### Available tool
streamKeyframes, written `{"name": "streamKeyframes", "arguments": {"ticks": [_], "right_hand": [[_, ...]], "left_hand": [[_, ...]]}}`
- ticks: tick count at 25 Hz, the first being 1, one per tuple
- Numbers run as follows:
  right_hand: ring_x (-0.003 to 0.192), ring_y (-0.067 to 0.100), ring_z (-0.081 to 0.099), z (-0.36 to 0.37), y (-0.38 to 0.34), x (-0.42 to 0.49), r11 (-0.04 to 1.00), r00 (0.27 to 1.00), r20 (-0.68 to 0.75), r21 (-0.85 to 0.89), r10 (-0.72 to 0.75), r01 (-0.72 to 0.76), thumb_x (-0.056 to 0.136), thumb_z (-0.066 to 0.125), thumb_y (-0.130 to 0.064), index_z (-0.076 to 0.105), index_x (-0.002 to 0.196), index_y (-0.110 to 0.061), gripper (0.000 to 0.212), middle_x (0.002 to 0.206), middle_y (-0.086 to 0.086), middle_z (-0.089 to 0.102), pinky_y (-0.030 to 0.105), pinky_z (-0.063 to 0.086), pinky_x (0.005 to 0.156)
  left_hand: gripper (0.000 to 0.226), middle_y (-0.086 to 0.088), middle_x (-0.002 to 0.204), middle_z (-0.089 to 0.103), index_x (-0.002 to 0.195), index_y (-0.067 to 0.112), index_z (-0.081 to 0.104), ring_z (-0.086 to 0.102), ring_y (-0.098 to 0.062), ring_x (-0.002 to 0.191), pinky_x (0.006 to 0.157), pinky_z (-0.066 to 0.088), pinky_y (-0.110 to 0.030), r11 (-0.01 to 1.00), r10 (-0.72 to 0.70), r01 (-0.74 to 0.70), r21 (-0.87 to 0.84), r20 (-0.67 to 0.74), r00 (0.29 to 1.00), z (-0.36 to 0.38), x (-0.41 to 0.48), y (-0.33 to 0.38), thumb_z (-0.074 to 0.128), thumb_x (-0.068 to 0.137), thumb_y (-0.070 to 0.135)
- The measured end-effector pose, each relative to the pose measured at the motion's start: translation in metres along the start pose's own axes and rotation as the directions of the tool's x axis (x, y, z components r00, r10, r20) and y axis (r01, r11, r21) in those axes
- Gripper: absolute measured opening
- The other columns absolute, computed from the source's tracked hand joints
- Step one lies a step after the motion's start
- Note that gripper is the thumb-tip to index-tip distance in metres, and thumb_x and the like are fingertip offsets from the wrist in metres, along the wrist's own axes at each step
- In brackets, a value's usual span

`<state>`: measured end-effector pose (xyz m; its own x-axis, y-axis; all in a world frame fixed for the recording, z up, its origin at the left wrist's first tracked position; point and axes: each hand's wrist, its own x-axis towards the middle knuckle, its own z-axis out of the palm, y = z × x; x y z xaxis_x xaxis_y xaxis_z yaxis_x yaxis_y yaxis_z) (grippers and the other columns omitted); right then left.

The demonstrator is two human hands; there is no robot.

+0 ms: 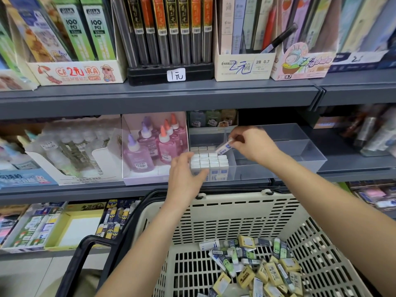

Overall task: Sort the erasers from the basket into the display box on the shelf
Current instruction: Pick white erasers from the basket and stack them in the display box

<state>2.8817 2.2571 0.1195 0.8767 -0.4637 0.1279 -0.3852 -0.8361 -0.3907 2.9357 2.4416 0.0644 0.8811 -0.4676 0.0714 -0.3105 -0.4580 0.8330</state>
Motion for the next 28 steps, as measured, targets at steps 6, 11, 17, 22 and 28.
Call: {"name": "streamKeyframes", "arguments": {"ticks": [6, 11, 17, 22, 28], "right_hand": [[0.082, 0.019, 0.049, -0.004, -0.004, 0.012, 0.996, 0.998, 0.046, -0.079, 0.047, -0.043, 0.093, 0.051, -0.026, 0.062, 0.100, -0.030, 0.013, 0.105, 0.001, 0.065, 0.028, 0.039, 0.067], [0.092, 0.021, 0.054, 0.006, -0.003, 0.008, 0.991, 0.997, 0.082, -0.132, -0.005, 0.016, 0.091, 0.052, -0.027, 0.063, 0.098, -0.033, 0.014, 0.108, -0.002, 0.064, 0.029, 0.043, 0.073], [0.108, 0.025, 0.055, 0.028, -0.009, 0.014, 0.977, 0.957, 0.289, -0.189, -0.036, 0.093, 0.096, 0.042, -0.019, 0.064, 0.111, -0.025, 0.028, 0.121, 0.000, 0.060, 0.040, 0.047, 0.093], [0.114, 0.025, 0.053, 0.027, -0.002, 0.017, 0.983, 0.944, 0.325, -0.148, -0.057, 0.110, 0.097, 0.041, -0.016, 0.062, 0.121, -0.017, 0.031, 0.131, 0.003, 0.056, 0.032, 0.043, 0.097], [0.118, 0.024, 0.052, 0.026, 0.004, 0.017, 0.987, 0.959, 0.279, -0.136, -0.046, 0.087, 0.097, 0.043, -0.017, 0.059, 0.125, -0.020, 0.032, 0.133, 0.002, 0.055, 0.032, 0.041, 0.098]], "left_hand": [[0.054, -0.003, 0.127, 0.043, 0.130, 0.020, 0.042, 0.051, -0.023, 0.112, 0.100, 0.042, -0.039, 0.999, -0.049, 0.049, -0.017, 0.009, 0.999, 0.006, 0.001, -0.006, 0.068, 0.084, 0.027], [0.051, 0.000, 0.126, 0.044, 0.129, 0.019, 0.043, 0.051, -0.021, 0.110, 0.100, 0.042, -0.038, 0.999, -0.028, 0.028, -0.035, 0.000, 1.000, 0.007, 0.000, -0.010, 0.066, 0.085, 0.024], [0.047, 0.002, 0.123, 0.044, 0.128, 0.020, 0.043, 0.052, -0.021, 0.106, 0.098, 0.043, -0.037, 0.998, -0.019, 0.019, -0.059, 0.000, 1.000, 0.007, 0.001, -0.011, 0.064, 0.086, 0.020], [0.048, 0.000, 0.125, 0.044, 0.129, 0.021, 0.042, 0.053, -0.020, 0.104, 0.096, 0.044, -0.035, 0.998, -0.023, 0.023, -0.060, 0.000, 1.000, 0.007, 0.001, -0.012, 0.063, 0.086, 0.019], [0.048, 0.003, 0.124, 0.043, 0.129, 0.021, 0.042, 0.052, -0.018, 0.106, 0.097, 0.044, -0.034, 0.997, -0.024, 0.025, -0.069, 0.024, 0.999, 0.004, -0.001, -0.011, 0.063, 0.086, 0.020]]}}
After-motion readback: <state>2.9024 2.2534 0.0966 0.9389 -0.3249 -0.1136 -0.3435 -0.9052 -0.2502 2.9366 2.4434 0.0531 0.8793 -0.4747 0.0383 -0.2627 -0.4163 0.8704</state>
